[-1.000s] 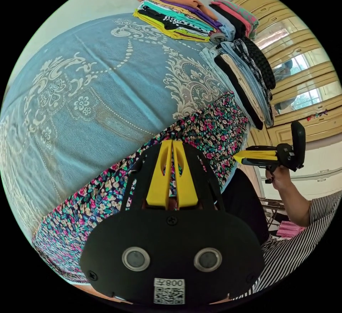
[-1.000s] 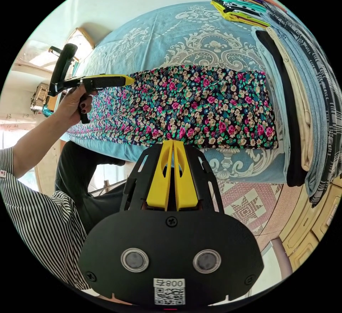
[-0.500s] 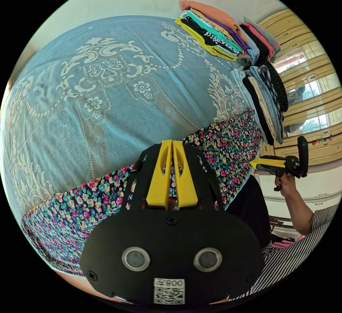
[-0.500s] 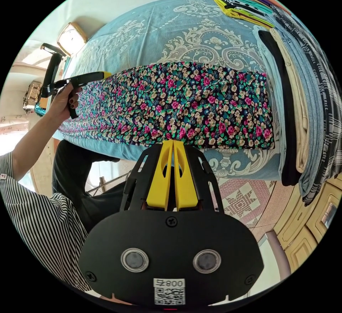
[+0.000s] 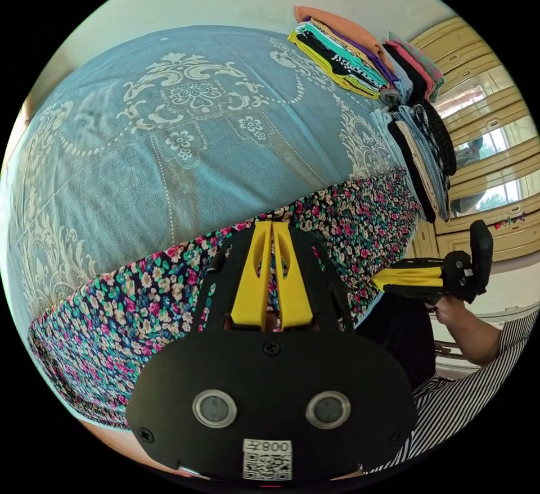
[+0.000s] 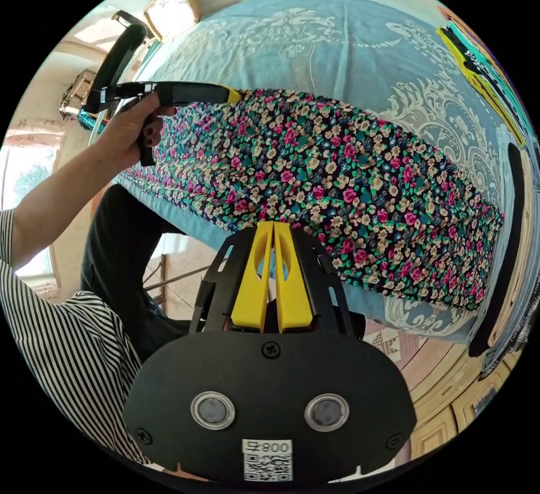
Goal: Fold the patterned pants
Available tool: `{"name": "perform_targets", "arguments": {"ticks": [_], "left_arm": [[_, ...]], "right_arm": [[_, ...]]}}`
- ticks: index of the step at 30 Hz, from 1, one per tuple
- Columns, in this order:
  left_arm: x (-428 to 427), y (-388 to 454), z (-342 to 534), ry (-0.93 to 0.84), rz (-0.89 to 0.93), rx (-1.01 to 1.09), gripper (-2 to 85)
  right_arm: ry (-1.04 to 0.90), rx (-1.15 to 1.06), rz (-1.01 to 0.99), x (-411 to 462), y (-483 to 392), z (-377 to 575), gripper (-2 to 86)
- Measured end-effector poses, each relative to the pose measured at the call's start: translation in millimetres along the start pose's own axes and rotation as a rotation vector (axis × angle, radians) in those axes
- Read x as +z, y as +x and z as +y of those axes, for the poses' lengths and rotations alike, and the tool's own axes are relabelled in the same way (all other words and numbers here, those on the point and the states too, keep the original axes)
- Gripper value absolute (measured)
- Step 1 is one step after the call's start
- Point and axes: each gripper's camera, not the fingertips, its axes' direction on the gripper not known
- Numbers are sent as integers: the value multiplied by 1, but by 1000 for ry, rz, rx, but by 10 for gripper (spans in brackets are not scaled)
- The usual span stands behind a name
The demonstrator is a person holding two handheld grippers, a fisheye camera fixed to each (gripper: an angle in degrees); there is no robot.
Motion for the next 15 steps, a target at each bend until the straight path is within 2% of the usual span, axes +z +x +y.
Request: {"name": "perform_targets", "arguments": {"ticks": [6, 10, 13, 14, 15], "left_arm": [[-52, -47, 65, 93, -28, -84, 1], [-101, -104, 138, 139, -128, -238, 1], [-120, -150, 194, 80, -170, -391, 1], [-120, -167, 212, 12, -167, -452, 1], [-122, -173, 221, 29, -123, -449, 1]], "right_arm": [[-24, 10, -45, 13, -5, -22, 1], [29, -76, -72, 16, -33, -55, 3], [71, -162, -125, 26, -59, -93, 6], [84, -199, -148, 31, -70, -112, 9], [88, -220, -159, 34, -76, -123, 11]]}}
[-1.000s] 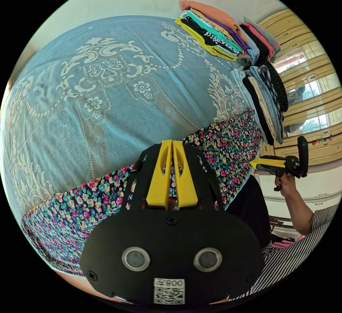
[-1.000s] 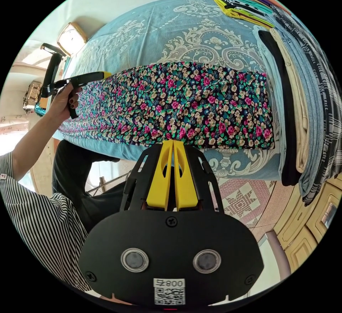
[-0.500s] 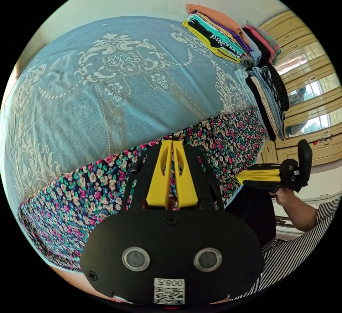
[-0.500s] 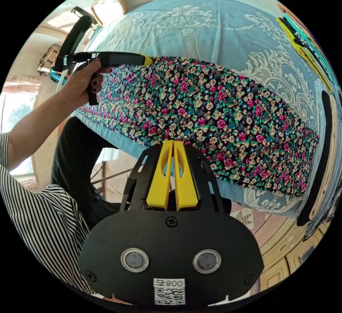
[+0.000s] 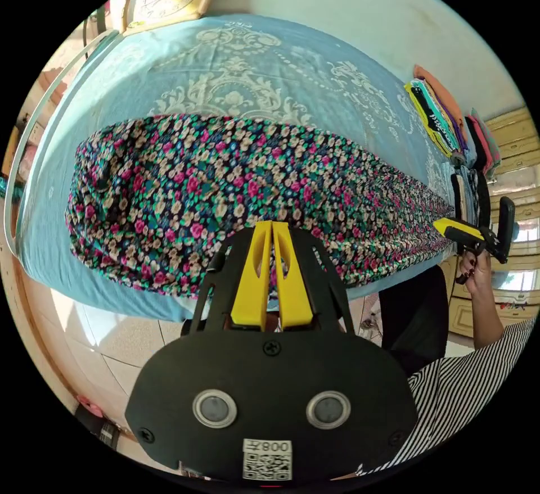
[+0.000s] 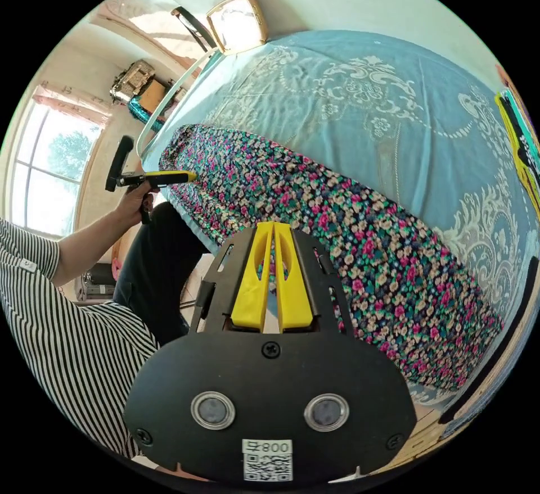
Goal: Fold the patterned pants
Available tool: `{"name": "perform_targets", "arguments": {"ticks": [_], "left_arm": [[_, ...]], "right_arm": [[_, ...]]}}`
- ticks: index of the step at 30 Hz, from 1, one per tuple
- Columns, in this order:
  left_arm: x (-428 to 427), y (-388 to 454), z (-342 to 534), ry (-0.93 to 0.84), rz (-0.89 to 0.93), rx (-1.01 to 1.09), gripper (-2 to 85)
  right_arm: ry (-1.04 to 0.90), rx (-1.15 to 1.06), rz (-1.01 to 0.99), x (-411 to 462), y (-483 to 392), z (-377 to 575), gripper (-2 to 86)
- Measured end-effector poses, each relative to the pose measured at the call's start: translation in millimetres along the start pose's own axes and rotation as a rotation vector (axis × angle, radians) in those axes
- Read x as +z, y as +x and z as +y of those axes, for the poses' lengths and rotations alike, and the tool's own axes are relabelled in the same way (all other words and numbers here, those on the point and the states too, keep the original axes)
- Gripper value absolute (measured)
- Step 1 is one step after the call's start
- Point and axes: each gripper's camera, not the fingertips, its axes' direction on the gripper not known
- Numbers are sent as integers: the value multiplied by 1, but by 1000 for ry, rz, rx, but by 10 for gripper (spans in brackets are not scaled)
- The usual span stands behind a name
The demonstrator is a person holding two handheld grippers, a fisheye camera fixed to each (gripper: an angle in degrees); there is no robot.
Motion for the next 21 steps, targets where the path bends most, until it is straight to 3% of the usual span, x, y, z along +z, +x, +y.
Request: {"name": "perform_targets", "arguments": {"ticks": [1, 11, 14, 21], "left_arm": [[-6, -17, 9, 29, 84, -37, 1], [-35, -79, 28, 55, 194, -37, 1], [-44, -94, 30, 108, 259, -33, 1], [-56, -111, 20, 186, 319, -7, 6]], "right_arm": [[7, -36, -17, 10, -6, -23, 17], [-81, -217, 36, 115, -34, -173, 59], [-160, -217, -43, 144, -32, -186, 47], [-93, -234, -76, 159, -38, -174, 26]]}}
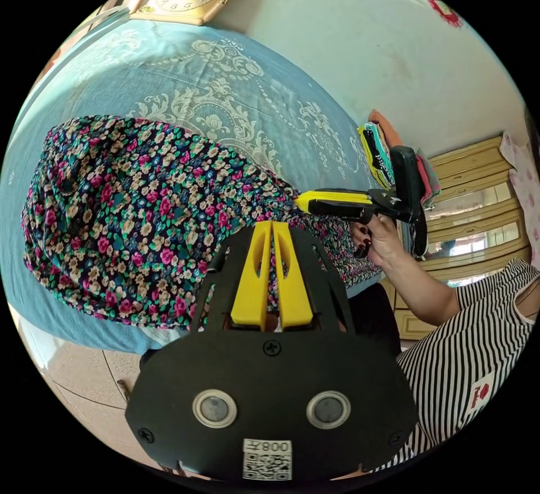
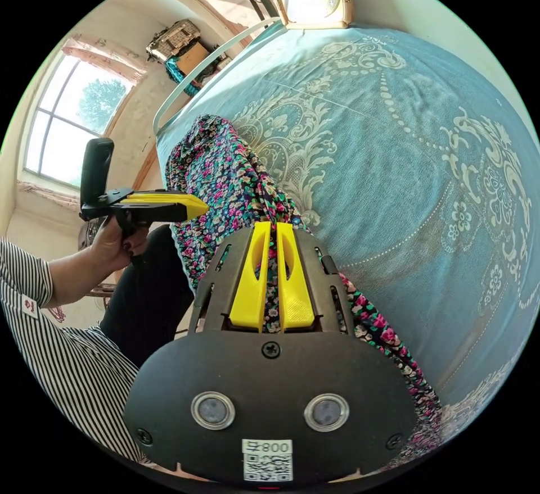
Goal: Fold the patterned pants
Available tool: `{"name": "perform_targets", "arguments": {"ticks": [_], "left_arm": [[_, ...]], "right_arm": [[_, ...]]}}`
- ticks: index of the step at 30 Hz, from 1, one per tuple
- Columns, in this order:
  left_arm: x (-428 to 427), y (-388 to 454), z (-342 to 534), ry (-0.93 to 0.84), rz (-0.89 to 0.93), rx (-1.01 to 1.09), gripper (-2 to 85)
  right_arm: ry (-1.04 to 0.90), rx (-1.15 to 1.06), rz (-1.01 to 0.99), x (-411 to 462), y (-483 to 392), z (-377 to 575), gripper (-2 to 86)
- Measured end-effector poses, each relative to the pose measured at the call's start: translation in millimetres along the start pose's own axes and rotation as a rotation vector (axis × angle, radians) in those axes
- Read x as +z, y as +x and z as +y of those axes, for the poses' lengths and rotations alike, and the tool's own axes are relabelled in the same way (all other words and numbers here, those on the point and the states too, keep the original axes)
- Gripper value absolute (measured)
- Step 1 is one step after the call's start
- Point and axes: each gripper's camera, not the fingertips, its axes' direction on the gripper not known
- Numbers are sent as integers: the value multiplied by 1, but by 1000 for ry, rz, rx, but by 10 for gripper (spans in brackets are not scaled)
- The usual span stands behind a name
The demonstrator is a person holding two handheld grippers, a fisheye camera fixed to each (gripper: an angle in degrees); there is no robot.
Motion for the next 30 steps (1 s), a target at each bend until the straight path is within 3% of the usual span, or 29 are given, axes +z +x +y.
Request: {"name": "perform_targets", "arguments": {"ticks": [13, 20, 30], "left_arm": [[7, -22, -23, -114, -44, -7, 24], [-30, -42, -21, 68, 149, -49, 10], [-43, -53, -41, 104, 244, -73, 8]], "right_arm": [[78, 10, -80, 32, 9, 2, 28], [156, 45, -64, 12, 25, 5, 41], [246, -37, 84, -12, 27, -25, 61]]}}
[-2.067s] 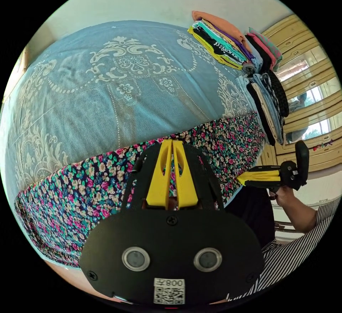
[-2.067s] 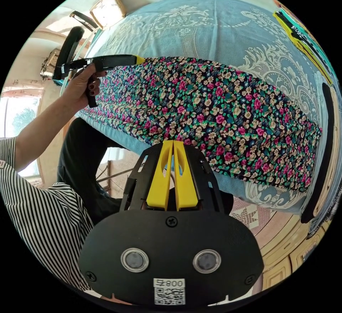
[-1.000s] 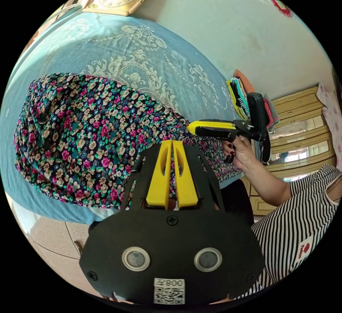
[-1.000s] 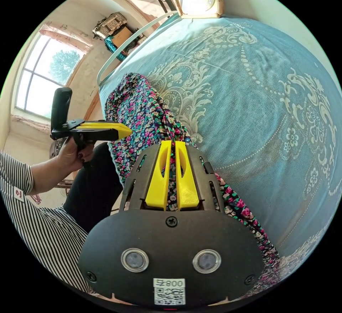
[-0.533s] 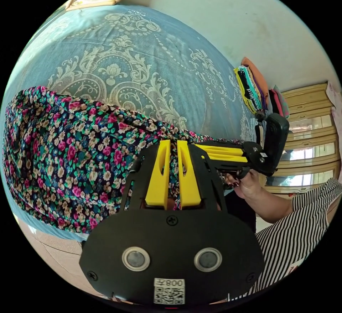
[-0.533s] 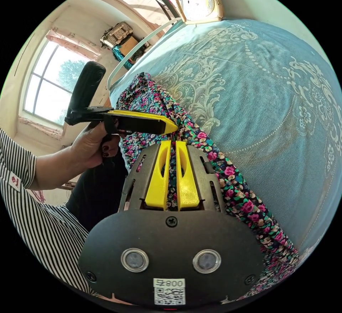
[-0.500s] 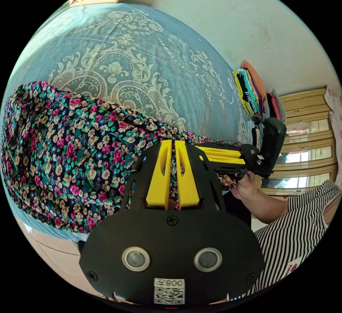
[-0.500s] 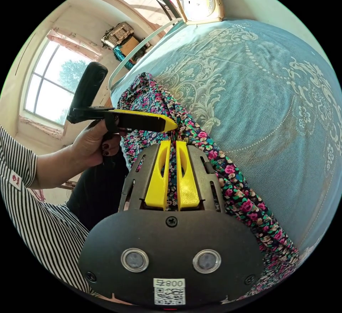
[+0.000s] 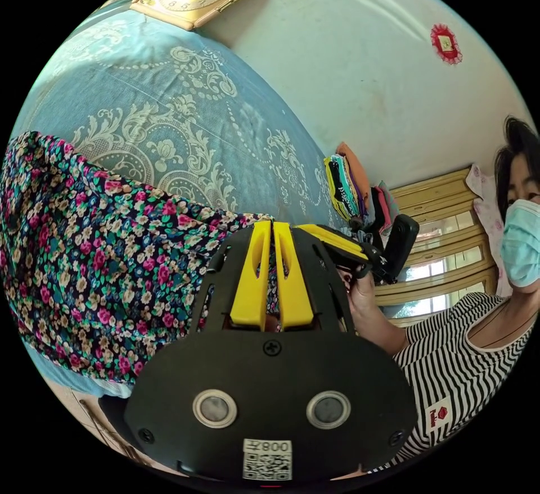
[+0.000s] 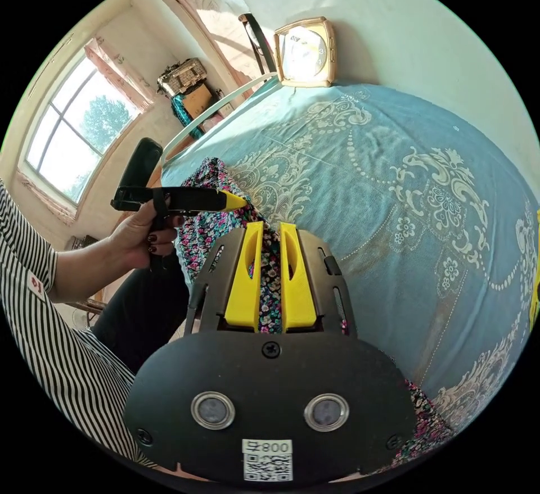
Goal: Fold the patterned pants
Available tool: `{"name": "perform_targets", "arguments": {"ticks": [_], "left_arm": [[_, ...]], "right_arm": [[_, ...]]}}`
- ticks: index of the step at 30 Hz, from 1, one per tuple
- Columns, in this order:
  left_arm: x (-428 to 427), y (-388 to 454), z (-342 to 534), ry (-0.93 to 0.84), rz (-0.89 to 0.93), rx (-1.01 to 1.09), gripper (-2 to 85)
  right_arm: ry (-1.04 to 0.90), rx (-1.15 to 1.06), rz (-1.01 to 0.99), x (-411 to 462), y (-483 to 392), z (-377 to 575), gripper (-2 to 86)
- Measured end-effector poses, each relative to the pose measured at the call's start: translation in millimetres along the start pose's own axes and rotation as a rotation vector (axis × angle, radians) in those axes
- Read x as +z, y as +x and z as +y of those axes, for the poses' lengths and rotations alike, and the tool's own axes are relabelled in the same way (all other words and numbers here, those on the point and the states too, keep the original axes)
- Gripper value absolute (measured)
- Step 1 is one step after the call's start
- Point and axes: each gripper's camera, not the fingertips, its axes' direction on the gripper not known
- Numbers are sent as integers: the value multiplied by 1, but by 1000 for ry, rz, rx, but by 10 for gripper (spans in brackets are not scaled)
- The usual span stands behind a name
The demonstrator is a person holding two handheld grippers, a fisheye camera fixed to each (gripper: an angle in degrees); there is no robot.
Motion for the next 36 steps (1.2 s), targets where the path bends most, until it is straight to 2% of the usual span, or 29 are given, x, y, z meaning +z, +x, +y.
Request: {"name": "perform_targets", "arguments": {"ticks": [9, 12, 17, 27, 36], "left_arm": [[-5, -4, -15, 8, 5, 2, 5], [-10, -6, -17, 47, 30, -8, 4], [1, -5, -29, 0, 47, 10, 15], [16, -1, -58, -18, 74, -7, 6], [11, 16, -83, 48, 102, 35, 2]], "right_arm": [[-108, -101, -59, 33, 12, -30, 32], [-99, -42, -96, 34, 30, -38, 18], [-60, 53, -222, 31, 60, -47, 9], [-62, 34, -205, 30, 69, -57, 6], [12, 178, -295, 22, 109, -63, 5]]}}
